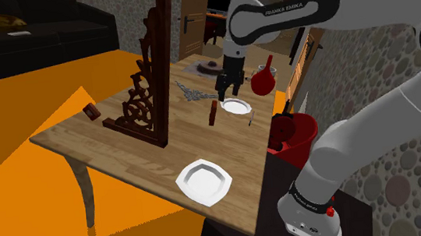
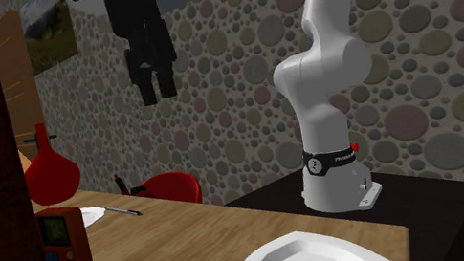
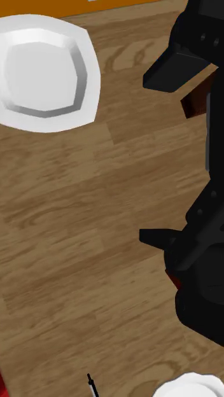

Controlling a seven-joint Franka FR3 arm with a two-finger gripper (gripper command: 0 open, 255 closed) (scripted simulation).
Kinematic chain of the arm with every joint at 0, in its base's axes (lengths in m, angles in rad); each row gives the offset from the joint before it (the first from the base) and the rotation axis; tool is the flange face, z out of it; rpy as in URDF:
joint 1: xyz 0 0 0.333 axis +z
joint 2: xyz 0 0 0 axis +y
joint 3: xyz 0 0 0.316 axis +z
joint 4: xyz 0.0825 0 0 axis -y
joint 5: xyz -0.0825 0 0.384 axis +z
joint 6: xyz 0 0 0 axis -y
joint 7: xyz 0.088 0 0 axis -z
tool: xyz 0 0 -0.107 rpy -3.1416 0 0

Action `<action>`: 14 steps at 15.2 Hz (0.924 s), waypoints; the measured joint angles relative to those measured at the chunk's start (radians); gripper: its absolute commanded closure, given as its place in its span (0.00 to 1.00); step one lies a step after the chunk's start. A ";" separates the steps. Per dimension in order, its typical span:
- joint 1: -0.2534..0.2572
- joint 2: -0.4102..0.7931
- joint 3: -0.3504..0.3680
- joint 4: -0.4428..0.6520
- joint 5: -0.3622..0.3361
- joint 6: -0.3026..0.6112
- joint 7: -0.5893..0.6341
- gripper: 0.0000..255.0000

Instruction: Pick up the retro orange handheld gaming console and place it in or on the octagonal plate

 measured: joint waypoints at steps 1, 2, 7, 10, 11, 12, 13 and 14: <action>-0.008 0.036 -0.002 0.011 -0.003 0.026 0.012 0.00; -0.016 0.071 -0.006 0.027 -0.007 0.046 0.022 0.00; -0.051 0.252 -0.024 0.106 -0.022 0.151 0.079 0.00; -0.072 0.346 -0.041 0.151 -0.029 0.204 0.108 0.00; -0.077 0.383 -0.045 0.172 -0.030 0.222 0.120 0.00; -0.085 0.409 -0.053 0.193 -0.032 0.227 0.126 0.00; -0.092 0.444 -0.059 0.216 -0.033 0.240 0.135 0.00; -0.100 0.480 -0.067 0.235 -0.033 0.258 0.140 0.00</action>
